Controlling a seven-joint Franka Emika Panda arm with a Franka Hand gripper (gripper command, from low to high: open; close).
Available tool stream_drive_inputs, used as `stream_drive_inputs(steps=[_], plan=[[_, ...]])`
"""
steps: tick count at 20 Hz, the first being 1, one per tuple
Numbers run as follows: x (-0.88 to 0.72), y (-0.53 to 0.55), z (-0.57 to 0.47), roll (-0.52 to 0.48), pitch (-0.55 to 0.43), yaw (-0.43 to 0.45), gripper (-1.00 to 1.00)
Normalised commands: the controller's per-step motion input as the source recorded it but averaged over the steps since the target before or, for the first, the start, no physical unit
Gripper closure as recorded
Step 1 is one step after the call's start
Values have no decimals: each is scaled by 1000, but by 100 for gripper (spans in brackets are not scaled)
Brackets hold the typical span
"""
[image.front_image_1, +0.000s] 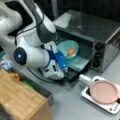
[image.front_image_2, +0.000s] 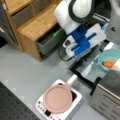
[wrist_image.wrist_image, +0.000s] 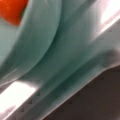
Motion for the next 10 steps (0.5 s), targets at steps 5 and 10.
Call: stream_drive_inputs(steps=[5, 10], plan=[[186, -156, 107, -43, 151, 185, -100], [154, -87, 157, -140, 152, 138, -100]])
